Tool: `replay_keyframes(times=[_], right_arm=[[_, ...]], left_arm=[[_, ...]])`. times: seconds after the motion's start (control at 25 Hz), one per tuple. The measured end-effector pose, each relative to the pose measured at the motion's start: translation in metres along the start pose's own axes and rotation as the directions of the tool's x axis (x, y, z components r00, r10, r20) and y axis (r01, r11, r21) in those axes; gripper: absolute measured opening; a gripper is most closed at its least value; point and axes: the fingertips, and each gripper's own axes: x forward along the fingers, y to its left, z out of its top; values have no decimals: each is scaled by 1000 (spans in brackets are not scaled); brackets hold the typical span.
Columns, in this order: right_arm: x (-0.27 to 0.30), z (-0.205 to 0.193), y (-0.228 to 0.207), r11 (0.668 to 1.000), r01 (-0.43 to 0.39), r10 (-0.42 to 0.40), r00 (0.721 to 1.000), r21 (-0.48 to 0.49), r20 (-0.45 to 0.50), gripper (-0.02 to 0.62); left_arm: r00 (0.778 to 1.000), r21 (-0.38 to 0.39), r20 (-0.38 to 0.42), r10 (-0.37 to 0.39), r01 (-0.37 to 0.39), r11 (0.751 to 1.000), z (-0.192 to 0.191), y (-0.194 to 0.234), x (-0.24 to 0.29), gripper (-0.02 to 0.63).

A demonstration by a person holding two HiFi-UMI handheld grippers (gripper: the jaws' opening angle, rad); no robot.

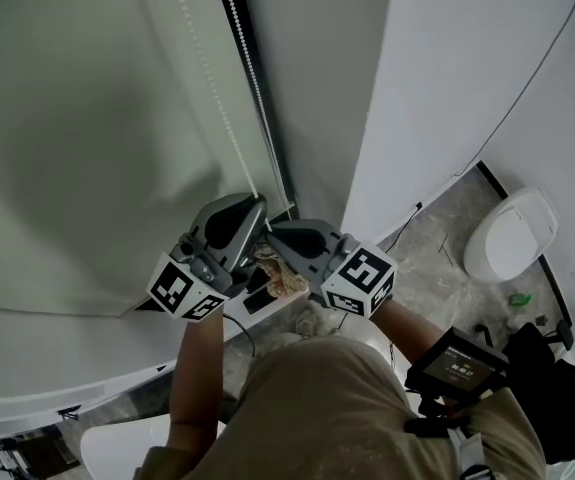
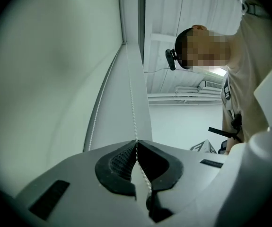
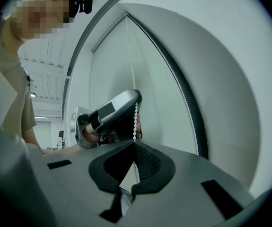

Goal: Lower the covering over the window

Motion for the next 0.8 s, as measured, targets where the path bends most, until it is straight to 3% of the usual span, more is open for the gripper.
replay_keyframes(times=[0.08,0.28,0.36,0.44,0.52,0.68,0.8], right_arm=[[-1,0,0,1000,-5,5,1000,-6,3,6],[-10,0,15,988,-72,69,997,-134,-26,8],[-17,16,18,985,-98,104,994,-145,33,94],[-25,45,17,987,-97,116,982,-129,150,132],[-29,69,14,990,-83,107,970,-113,219,132],[-23,81,12,991,-59,85,971,-118,224,129],[-20,79,14,993,-58,78,975,-104,206,48]], left_arm=[[1000,-5,4,14,-14,1000,-2,1,0,22],[999,-22,32,3,-2,1000,-3,-6,-4,20],[1000,2,9,2,-2,1000,-6,-9,-7,20],[999,22,-36,1,0,1000,-19,-14,-10,20],[997,-2,-71,-8,8,1000,-37,-21,-12,20],[995,-58,-99,-26,20,998,-65,-41,-17,20],[996,-76,-84,-26,20,997,-68,-47,-22,20]])
